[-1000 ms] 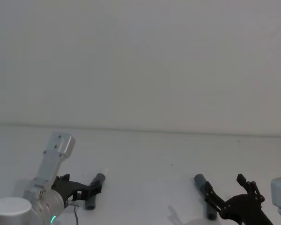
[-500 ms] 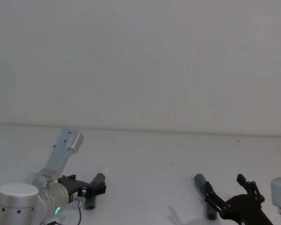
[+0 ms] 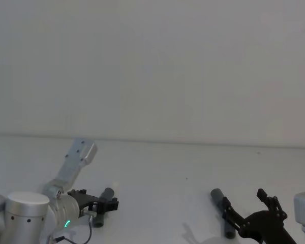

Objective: Use both hands to pick up one end of the pipe from the table, align the ends, and insert them.

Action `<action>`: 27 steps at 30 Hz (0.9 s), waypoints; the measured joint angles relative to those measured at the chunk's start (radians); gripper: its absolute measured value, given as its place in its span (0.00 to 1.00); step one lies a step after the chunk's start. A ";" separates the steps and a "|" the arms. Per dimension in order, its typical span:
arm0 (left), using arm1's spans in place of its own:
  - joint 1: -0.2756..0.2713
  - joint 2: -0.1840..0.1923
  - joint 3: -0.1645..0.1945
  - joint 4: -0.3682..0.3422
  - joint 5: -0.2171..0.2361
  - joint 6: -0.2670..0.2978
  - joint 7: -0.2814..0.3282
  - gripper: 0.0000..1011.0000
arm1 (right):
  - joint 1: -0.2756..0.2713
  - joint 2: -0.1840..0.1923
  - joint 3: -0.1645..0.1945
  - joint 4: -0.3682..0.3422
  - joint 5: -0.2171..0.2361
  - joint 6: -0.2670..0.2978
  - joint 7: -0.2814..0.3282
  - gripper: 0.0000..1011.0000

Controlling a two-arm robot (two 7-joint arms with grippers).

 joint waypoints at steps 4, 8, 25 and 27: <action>-0.012 -0.003 0.007 0.017 0.007 0.001 -0.008 0.99 | 0.000 0.000 0.000 0.000 0.000 0.000 0.000 0.99; -0.028 -0.006 0.018 0.041 0.015 0.002 -0.019 0.99 | 0.000 0.000 0.000 0.000 0.000 0.000 0.000 0.99; -0.064 -0.023 0.038 0.105 0.040 -0.023 -0.045 0.99 | 0.000 0.000 0.000 0.000 0.000 0.000 0.000 0.99; -0.066 -0.025 0.039 0.111 0.042 -0.025 -0.046 0.99 | 0.000 0.000 0.000 0.000 0.000 0.000 0.000 0.99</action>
